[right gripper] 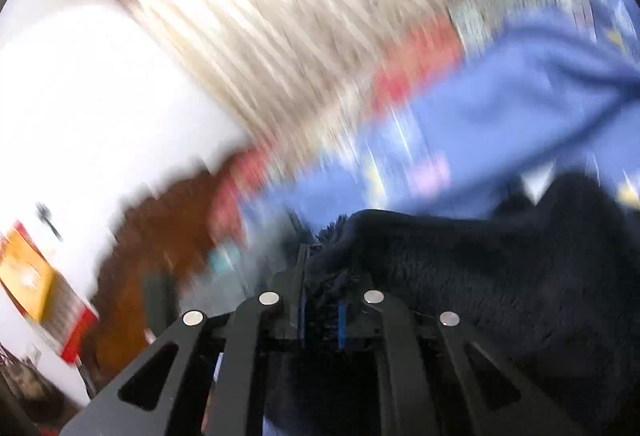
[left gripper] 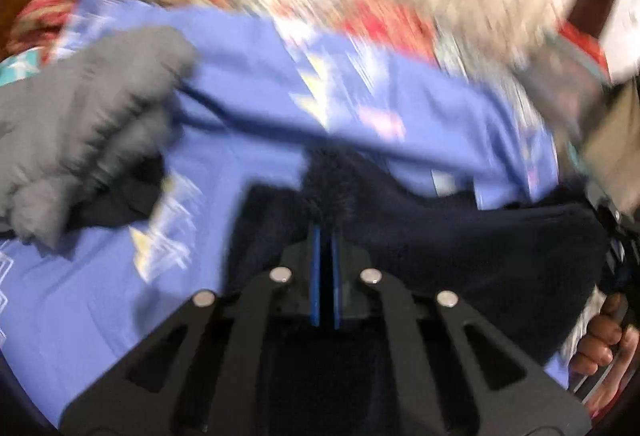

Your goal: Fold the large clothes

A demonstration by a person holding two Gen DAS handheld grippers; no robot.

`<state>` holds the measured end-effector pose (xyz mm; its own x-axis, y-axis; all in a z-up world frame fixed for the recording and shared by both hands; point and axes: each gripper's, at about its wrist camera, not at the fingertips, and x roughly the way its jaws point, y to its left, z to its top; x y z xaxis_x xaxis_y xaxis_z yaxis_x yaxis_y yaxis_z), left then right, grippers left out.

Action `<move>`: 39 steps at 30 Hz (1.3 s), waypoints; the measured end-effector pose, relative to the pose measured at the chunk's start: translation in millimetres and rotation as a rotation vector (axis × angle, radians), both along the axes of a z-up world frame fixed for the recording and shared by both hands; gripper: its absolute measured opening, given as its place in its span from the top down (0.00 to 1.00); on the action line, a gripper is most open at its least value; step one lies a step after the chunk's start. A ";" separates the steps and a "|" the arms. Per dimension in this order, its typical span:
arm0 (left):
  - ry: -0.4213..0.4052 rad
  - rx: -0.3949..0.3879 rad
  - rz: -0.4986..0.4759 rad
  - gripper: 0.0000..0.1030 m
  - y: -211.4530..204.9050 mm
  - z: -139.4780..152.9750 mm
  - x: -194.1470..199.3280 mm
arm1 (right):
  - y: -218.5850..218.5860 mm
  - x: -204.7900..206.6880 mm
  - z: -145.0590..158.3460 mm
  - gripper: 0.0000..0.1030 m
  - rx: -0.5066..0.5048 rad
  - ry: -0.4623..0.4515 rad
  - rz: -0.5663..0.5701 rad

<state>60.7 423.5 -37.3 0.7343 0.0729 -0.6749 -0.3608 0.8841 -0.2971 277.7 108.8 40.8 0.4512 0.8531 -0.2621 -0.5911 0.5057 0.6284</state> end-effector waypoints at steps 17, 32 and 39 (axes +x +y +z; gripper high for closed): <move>0.160 -0.020 0.090 0.78 44.7 -40.9 13.8 | 1.4 1.0 -31.1 0.14 -0.358 -0.028 -0.043; 0.253 0.245 -0.144 0.78 -57.9 -79.8 54.7 | -97.4 46.5 -117.9 0.14 -0.586 0.211 -0.409; 0.345 0.204 -0.043 0.77 -20.7 -99.6 103.1 | -133.3 54.2 -153.8 0.04 -0.434 0.377 -0.458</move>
